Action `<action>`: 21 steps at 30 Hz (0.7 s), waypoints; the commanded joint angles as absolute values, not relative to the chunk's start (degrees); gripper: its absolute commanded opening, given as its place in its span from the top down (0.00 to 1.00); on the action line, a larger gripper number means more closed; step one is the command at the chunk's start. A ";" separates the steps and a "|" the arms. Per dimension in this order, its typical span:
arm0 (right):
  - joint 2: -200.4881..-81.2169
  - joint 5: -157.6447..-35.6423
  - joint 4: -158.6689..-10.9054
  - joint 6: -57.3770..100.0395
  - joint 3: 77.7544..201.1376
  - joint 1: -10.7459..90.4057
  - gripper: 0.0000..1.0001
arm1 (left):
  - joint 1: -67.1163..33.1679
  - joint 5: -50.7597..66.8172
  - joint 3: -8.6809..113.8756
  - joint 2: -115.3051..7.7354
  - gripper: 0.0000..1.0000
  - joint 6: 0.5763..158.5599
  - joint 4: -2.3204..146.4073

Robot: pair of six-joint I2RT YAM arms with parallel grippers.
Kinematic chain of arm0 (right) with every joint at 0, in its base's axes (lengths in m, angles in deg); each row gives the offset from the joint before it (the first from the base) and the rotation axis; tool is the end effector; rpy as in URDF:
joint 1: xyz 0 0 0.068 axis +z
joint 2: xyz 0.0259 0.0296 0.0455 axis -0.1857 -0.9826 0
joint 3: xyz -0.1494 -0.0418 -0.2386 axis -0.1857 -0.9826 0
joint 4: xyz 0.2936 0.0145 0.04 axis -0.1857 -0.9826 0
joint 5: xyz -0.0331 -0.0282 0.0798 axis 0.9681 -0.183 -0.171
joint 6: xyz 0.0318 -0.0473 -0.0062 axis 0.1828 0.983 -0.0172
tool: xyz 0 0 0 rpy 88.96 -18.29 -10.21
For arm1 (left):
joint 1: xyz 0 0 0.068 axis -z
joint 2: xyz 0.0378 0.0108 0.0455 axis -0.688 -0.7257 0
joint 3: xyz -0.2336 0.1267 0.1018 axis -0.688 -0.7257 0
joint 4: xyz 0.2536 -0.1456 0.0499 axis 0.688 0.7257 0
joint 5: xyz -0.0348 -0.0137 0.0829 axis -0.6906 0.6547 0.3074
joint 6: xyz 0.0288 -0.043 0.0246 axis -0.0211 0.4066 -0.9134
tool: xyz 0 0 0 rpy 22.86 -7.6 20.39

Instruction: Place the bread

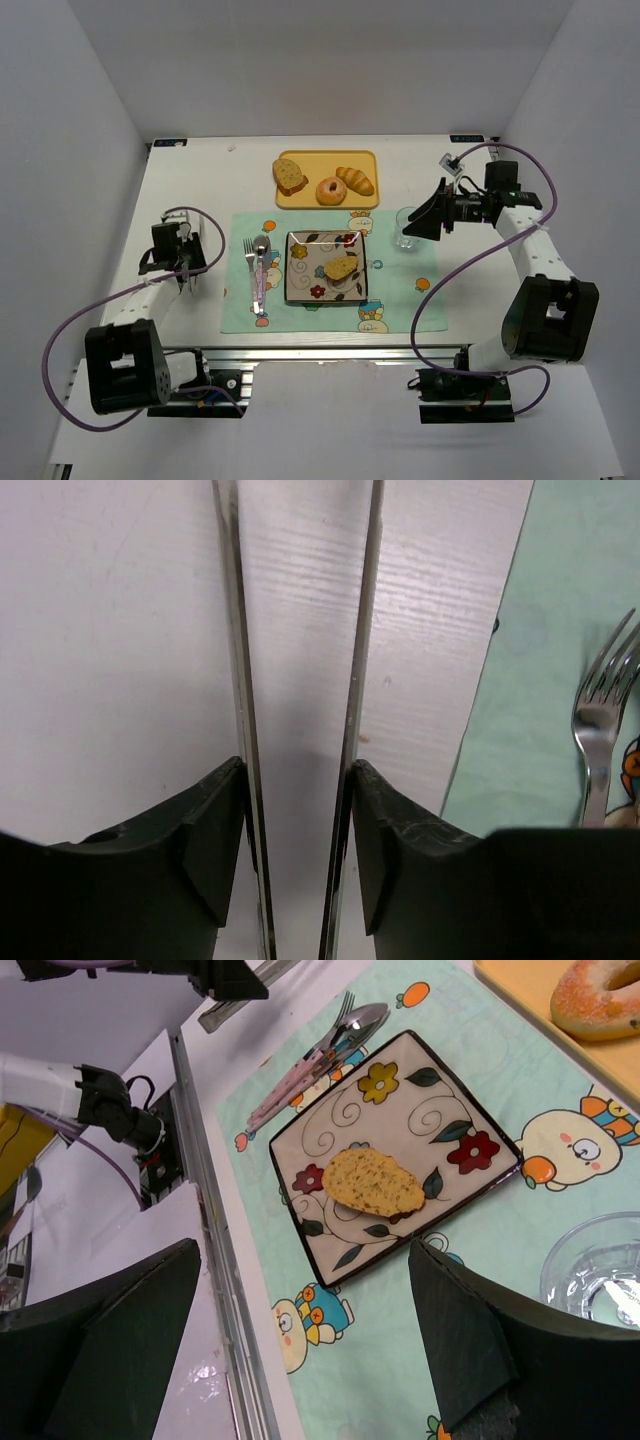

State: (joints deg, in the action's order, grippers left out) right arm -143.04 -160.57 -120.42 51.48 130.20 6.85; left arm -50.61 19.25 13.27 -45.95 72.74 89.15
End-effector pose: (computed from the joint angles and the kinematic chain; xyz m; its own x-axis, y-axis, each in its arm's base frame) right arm 0.3291 0.0164 0.2939 -0.5159 -0.0908 -0.8518 -0.8184 0.3460 0.4588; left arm 0.2527 0.0337 0.1700 -0.7415 -0.1763 -0.6474 -0.2194 0.9755 -0.0144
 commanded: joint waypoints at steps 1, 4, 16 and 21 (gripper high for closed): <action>-144.32 -160.19 -126.11 57.23 132.46 7.01 0.11 | -51.91 13.22 13.04 -48.41 0.44 68.17 76.97; -144.85 -160.11 -126.03 57.41 132.02 7.01 0.11 | -52.61 13.22 14.17 -51.76 0.39 65.44 78.27; -136.06 -136.22 -104.60 39.59 124.64 8.42 0.10 | -54.63 15.93 15.59 -53.27 0.20 64.47 82.50; -139.04 -125.84 -103.61 30.88 127.52 8.59 0.11 | -54.72 17.52 16.28 -46.34 0.04 67.37 84.25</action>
State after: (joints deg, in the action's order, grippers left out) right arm -137.46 -135.07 -107.90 38.54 125.31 8.51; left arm -54.26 16.50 14.03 -51.87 65.57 83.51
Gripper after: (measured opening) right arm 0.895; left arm 0.900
